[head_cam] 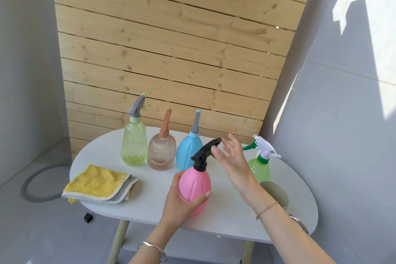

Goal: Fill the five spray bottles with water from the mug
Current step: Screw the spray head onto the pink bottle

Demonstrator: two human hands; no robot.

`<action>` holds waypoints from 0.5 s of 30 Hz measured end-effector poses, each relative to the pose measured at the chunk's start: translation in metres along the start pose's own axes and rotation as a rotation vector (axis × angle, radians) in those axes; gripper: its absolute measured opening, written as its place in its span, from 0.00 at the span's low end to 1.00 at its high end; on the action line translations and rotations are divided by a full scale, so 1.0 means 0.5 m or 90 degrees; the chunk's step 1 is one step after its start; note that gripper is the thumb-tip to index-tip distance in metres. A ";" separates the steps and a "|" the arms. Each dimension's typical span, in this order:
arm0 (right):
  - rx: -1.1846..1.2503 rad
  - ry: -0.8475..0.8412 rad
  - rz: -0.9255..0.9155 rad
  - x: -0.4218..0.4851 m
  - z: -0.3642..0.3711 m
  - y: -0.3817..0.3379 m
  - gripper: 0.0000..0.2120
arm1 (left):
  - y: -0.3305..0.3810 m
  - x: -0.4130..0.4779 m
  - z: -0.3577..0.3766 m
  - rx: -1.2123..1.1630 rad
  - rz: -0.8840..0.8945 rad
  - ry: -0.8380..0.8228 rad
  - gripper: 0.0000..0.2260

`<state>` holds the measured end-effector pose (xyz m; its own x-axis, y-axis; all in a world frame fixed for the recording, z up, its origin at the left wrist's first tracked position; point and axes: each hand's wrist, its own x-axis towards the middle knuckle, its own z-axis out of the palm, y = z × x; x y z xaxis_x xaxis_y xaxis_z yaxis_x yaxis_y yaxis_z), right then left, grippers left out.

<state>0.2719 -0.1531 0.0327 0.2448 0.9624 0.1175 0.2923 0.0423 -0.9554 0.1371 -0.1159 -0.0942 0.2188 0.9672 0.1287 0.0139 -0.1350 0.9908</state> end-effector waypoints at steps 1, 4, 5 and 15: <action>0.017 -0.026 0.027 0.011 0.001 -0.010 0.39 | 0.000 0.000 0.000 0.001 -0.003 -0.001 0.38; 0.035 -0.047 0.037 0.026 0.001 -0.016 0.37 | 0.001 -0.001 -0.001 0.003 -0.011 -0.005 0.38; 0.028 -0.034 0.029 0.024 -0.001 -0.013 0.35 | 0.002 0.000 -0.001 0.003 -0.011 -0.004 0.38; 0.063 -0.138 -0.028 -0.060 -0.026 -0.005 0.23 | 0.002 -0.001 0.002 -0.004 -0.008 -0.001 0.39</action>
<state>0.2759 -0.1857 0.0352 0.0271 0.9936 0.1093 0.2035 0.1016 -0.9738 0.1379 -0.1168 -0.0933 0.2201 0.9684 0.1169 0.0106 -0.1222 0.9925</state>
